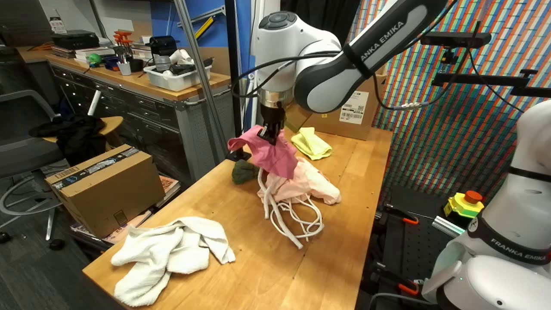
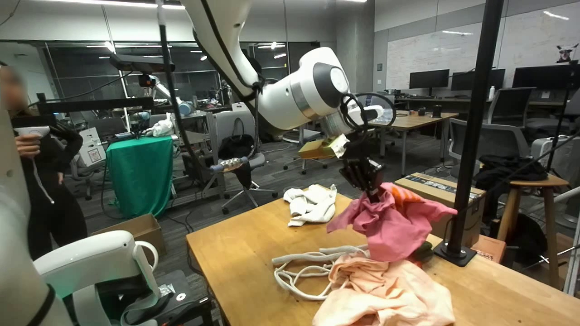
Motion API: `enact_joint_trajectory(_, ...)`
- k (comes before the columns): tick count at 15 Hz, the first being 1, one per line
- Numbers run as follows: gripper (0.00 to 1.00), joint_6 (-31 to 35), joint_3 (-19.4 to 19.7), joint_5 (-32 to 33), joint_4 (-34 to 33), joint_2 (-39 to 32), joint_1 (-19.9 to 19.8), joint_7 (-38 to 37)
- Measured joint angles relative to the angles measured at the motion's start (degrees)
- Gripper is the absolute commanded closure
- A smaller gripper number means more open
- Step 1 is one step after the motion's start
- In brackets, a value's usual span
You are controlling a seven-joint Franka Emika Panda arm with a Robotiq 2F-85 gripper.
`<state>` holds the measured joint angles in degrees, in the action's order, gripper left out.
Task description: Move the white towel to the left, move the yellow towel to the right, move the pink t-shirt to the right, move the peach t-shirt to the right, move the radish to the right, separate the two white ropes
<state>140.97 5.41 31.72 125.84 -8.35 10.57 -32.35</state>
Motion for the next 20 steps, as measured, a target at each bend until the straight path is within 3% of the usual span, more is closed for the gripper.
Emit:
enact_joint_trajectory(5,0.98,-1.8,-0.4,12.3,3.2,8.0,-2.6,-12.8)
enact_joint_trajectory(9,0.98,-8.0,-2.0,20.2,5.3,11.8,-5.8,-22.3)
enact_joint_trajectory(20,0.98,-30.2,-2.9,30.2,9.4,12.3,-11.7,-42.1)
